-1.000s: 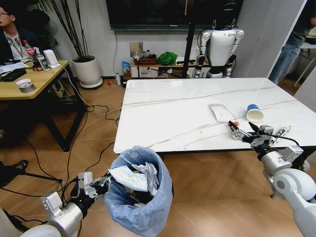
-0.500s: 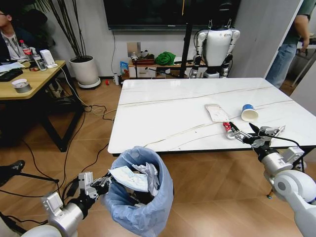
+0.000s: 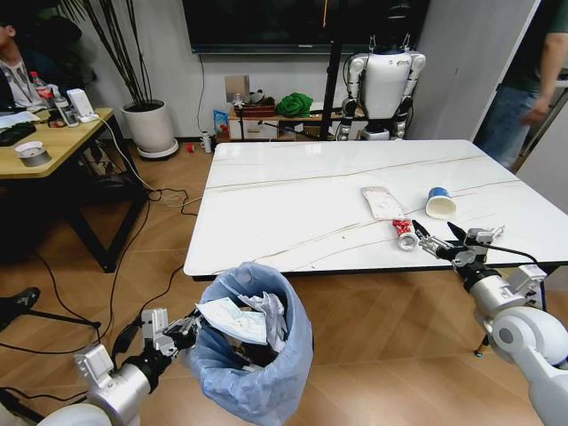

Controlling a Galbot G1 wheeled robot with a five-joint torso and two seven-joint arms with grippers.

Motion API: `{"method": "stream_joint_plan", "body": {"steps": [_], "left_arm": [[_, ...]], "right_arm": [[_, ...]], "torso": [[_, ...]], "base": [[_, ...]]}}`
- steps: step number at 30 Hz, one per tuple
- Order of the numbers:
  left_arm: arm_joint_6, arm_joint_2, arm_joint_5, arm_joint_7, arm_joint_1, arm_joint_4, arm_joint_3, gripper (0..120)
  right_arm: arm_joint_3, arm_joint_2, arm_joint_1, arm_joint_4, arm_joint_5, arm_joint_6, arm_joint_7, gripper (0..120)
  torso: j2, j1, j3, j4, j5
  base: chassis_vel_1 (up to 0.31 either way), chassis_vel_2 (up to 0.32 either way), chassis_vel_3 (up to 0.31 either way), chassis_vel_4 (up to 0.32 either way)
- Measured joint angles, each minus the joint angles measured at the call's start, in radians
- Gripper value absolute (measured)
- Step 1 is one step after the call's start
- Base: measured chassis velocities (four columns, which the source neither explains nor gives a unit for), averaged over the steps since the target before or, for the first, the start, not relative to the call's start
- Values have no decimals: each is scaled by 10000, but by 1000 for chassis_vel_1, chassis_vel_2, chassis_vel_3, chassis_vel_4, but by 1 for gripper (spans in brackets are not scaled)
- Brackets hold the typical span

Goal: Pick up the trash bin and place the trash from the table into it.

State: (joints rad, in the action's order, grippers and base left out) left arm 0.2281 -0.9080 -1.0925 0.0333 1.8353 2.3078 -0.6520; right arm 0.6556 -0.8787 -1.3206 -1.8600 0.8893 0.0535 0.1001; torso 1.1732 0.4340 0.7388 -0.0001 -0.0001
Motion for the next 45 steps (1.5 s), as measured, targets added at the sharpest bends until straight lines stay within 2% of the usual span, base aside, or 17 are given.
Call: {"method": "stream_joint_plan", "body": {"steps": [45], "left_arm": [[6, 149, -96, 4, -24, -19, 30, 0]], "right_arm": [[0, -98, -95, -32, 87, 19, 46, 100]], "torso": [[-2, 0, 0, 0, 1]], "base": [[0, 0, 0, 0]]}}
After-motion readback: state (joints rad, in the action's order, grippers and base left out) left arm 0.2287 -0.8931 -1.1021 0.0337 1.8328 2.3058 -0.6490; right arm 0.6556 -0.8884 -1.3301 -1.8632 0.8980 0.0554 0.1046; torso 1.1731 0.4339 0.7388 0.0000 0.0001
